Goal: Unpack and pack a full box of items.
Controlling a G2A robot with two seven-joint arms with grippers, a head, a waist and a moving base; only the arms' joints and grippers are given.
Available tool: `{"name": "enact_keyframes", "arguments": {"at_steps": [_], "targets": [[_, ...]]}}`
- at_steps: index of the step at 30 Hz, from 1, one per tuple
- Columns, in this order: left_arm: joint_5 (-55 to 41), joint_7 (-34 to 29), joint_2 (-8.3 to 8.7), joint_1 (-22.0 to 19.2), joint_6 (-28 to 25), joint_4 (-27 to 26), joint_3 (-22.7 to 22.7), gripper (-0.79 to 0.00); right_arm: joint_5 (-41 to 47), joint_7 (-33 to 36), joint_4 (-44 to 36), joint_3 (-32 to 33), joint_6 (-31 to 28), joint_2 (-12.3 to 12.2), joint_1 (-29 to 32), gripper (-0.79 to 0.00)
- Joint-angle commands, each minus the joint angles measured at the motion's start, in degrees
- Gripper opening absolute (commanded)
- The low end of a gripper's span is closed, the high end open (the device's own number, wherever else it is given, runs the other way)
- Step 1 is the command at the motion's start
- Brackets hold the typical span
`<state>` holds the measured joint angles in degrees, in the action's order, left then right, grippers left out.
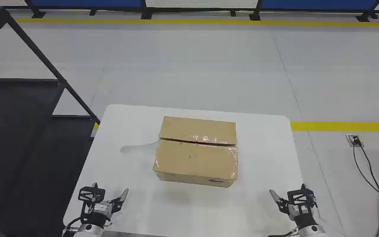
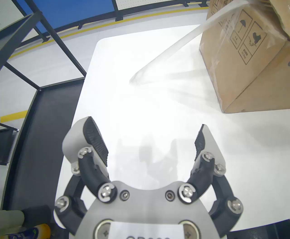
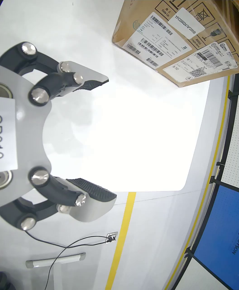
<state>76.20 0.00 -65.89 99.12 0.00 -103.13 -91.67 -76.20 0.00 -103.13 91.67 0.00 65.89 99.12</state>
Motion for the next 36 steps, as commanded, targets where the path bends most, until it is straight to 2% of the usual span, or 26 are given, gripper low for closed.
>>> {"name": "enact_keyframes", "arguments": {"at_steps": [1,6,16,18,26,31,36], "targets": [[0.0,0.0,0.0,0.0,0.0,0.0,0.0,-0.001,0.0,0.0,0.0,0.0,0.0,0.0,0.0,-0.001],[0.2,1.1,-0.06,-0.6,-0.1,0.1,0.0,0.0,1.0,-1.0,-2.3,-0.2,-5.8,-0.1,0.2,0.0],[-5.3,4.2,-0.56,-3.7,-2.2,0.0,0.1,0.0,6.7,1.8,-7.4,-1.5,-10.0,0.2,-1.5,0.0],[-4.4,3.8,-0.5,-3.9,-3.1,-0.3,0.1,0.0,5.3,3.7,-9.3,-1.1,-8.5,0.2,-1.2,0.0],[-4.4,3.8,-0.5,-3.9,-3.1,-0.3,0.1,0.0,5.3,3.7,-9.3,-1.1,-8.5,0.2,-1.2,0.0],[-5.7,3.3,-0.73,-5.9,-2.9,1.4,0.8,0.0,12.6,2.8,-7.3,-1.3,-13.1,0.3,-3.3,0.0],[-14.1,3.2,-1.41,-10.0,-2.6,2.6,1.7,0.0,23.1,2.9,-7.1,-1.0,-18.6,0.4,-6.4,0.0]]}}
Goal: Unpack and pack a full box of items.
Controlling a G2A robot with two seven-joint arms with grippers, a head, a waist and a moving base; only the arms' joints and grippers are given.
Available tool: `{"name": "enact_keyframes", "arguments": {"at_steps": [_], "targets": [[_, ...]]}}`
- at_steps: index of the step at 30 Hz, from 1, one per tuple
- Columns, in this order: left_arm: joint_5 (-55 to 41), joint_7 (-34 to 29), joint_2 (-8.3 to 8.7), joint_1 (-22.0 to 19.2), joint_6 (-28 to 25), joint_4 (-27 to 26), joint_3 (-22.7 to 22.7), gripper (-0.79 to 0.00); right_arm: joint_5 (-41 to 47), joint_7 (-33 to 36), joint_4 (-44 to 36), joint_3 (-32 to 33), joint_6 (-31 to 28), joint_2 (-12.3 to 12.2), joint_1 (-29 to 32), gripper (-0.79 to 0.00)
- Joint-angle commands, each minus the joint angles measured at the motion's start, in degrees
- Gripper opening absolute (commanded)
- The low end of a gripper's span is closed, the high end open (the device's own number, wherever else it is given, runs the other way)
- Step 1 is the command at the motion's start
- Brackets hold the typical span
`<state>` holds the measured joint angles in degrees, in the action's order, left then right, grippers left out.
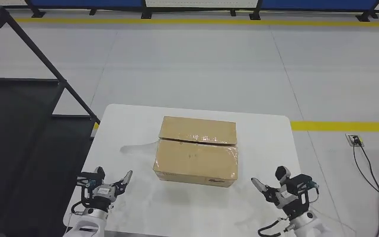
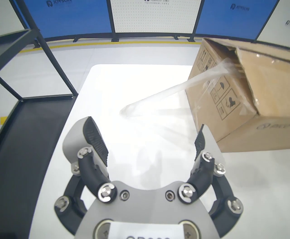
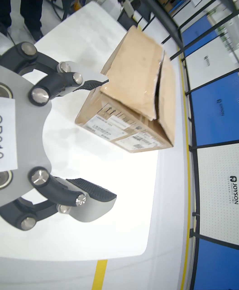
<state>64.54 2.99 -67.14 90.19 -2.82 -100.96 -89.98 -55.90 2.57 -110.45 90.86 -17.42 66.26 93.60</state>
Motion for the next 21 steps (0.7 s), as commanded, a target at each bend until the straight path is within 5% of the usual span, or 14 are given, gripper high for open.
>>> {"name": "enact_keyframes", "arguments": {"at_steps": [1,8,21], "targets": [[-3.2,0.2,-0.24,-1.6,0.4,0.7,0.2,0.0,4.2,0.9,0.6,-0.3,-1.8,0.0,-1.5,0.0],[-12.1,-2.9,-0.85,-5.9,-1.3,2.4,1.5,0.0,21.3,12.3,5.4,-2.9,-4.1,0.2,-11.2,0.0],[-13.2,-3.4,-0.93,-6.3,-1.7,2.3,1.5,0.0,20.2,13.0,5.3,-3.8,-3.7,0.2,-12.6,0.0]]}}
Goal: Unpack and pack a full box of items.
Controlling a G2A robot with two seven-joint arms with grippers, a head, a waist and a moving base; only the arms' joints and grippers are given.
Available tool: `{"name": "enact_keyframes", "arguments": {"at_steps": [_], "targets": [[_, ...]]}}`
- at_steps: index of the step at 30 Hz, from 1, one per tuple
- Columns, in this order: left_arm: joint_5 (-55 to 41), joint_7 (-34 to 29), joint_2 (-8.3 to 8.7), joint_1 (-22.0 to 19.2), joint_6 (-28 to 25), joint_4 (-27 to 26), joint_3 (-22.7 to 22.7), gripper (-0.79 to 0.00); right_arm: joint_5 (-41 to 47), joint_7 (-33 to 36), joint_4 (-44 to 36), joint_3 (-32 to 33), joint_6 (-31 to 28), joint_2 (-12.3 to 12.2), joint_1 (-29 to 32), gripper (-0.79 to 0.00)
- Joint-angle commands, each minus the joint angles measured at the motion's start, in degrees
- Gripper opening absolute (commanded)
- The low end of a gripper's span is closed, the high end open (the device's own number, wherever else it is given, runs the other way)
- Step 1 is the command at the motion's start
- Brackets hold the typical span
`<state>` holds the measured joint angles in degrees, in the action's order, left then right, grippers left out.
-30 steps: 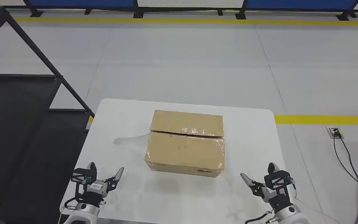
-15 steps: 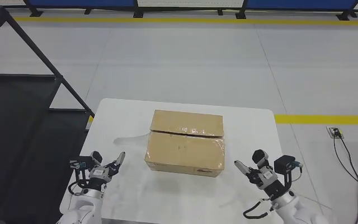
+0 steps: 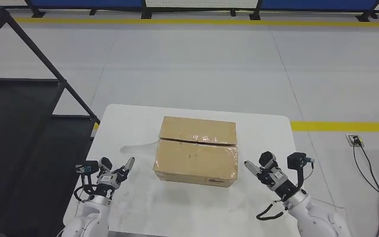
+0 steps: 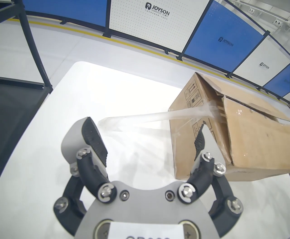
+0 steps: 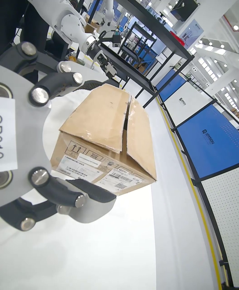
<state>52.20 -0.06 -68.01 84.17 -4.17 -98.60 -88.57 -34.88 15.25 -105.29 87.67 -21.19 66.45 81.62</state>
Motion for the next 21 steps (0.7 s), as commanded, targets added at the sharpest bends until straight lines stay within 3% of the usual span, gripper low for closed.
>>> {"name": "enact_keyframes", "arguments": {"at_steps": [1,10,21], "targets": [[-1.6,-0.7,-0.12,-0.8,-0.4,0.0,0.2,0.0,-1.3,0.4,0.9,-1.2,0.8,0.1,-1.5,0.0],[-6.2,-2.7,-0.67,-4.8,0.4,1.4,1.6,0.0,10.7,7.5,13.1,-5.5,-4.0,0.6,-12.3,0.0],[-7.7,-2.6,-1.02,-5.5,0.6,1.3,2.1,0.0,30.7,22.3,26.3,-8.7,-14.4,0.6,-22.6,0.0]]}}
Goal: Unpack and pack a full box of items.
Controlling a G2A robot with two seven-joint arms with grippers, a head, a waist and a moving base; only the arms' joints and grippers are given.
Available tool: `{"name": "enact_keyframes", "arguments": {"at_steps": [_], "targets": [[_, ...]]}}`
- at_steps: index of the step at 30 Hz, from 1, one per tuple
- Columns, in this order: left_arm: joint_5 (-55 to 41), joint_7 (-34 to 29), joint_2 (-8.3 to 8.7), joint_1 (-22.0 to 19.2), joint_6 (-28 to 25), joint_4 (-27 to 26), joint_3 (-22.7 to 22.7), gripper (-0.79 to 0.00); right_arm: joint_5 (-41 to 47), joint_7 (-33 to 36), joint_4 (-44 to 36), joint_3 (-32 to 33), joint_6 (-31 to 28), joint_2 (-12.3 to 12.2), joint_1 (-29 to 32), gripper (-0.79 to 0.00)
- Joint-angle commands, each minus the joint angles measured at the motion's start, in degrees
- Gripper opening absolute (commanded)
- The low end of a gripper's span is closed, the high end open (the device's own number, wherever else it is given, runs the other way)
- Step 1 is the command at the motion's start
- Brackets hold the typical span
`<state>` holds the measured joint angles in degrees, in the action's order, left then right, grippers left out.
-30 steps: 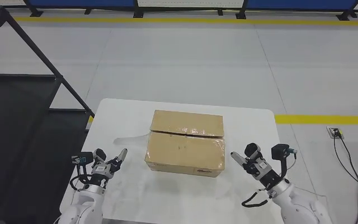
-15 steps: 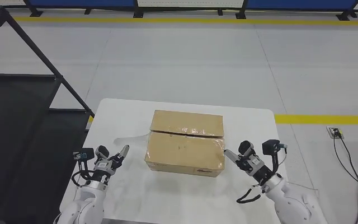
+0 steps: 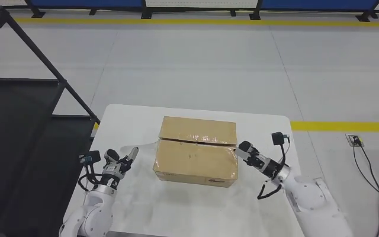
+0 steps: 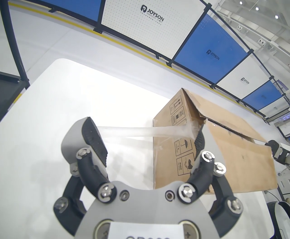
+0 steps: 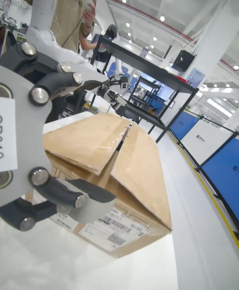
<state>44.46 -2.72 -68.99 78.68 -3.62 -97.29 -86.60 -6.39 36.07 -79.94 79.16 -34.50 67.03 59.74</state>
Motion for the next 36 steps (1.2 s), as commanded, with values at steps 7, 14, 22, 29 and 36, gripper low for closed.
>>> {"name": "enact_keyframes", "arguments": {"at_steps": [7,14,22,29,36], "targets": [[0.1,0.3,-0.24,0.2,0.3,-0.8,0.6,0.0,17.8,14.0,3.0,0.6,-9.1,-0.9,-1.7,0.0],[-1.0,-0.5,-0.32,0.6,-1.5,-3.0,0.7,0.0,25.8,23.8,-2.9,2.6,-10.0,-3.0,1.1,0.0],[-0.3,-3.1,0.03,2.3,-7.4,-5.9,0.3,0.0,21.5,23.2,-10.5,2.1,-10.5,-5.8,5.6,0.0],[2.6,-5.9,0.76,4.2,-16.2,-6.7,-0.9,0.0,16.0,22.1,-13.4,-0.2,-11.6,-8.3,7.2,0.0],[4.8,-12.3,1.69,5.5,-23.9,-5.5,-2.1,0.0,7.1,21.2,-16.0,-3.5,-12.5,-11.1,8.6,0.0]]}}
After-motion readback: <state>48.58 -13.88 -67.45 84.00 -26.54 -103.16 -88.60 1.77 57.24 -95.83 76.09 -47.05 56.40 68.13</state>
